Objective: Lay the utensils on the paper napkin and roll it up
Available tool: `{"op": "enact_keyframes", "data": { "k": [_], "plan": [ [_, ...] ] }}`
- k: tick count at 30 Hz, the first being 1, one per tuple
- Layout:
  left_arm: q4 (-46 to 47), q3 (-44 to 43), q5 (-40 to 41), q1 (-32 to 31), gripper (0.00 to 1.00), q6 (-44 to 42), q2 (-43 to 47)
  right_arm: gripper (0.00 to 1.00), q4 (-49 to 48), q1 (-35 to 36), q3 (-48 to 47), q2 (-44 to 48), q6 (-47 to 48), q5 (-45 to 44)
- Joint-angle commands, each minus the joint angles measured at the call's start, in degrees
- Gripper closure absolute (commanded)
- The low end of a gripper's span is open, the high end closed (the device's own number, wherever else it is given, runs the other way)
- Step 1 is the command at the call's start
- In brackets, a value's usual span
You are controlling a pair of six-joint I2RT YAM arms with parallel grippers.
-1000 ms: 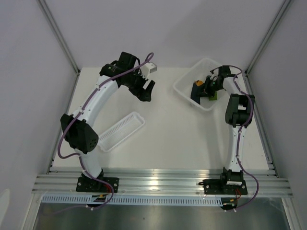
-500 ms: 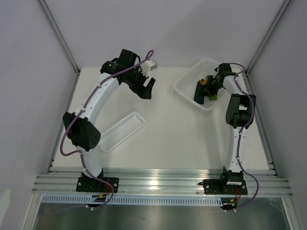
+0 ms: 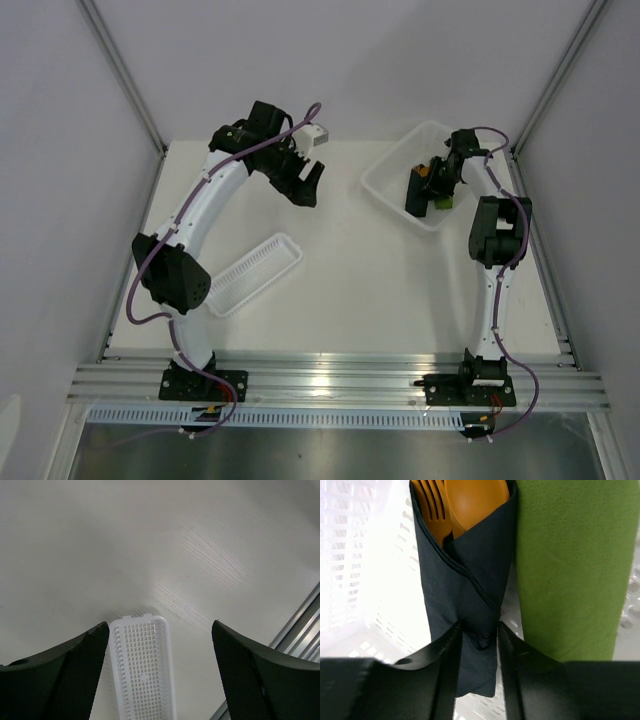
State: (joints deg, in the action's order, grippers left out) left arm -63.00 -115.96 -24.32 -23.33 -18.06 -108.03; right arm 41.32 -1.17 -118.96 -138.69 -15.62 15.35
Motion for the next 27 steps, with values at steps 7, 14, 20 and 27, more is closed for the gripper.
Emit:
{"op": "enact_keyframes", "data": {
  "k": [7,14,20,27],
  "plan": [
    [-0.3,-2.7,-1.5,0.6,0.14,0.0,-0.1,0.54,0.1,0.6,-0.1,5.9,3.7,-6.0],
    [-0.5,-2.8,-1.4,0.7,0.14,-0.3,-0.2,0.54,-0.3,0.6,-0.4,7.1,4.3,-6.0],
    [-0.1,-2.8,-1.3,0.7,0.14,-0.3,-0.3,0.54,-2.7,1.0,0.0,10.8,5.2,-5.9],
    [2.4,-2.1,2.9,1.8,0.14,3.1,0.2,0.16,-5.7,0.8,0.8,17.9,4.9,-7.0]
  ]
}}
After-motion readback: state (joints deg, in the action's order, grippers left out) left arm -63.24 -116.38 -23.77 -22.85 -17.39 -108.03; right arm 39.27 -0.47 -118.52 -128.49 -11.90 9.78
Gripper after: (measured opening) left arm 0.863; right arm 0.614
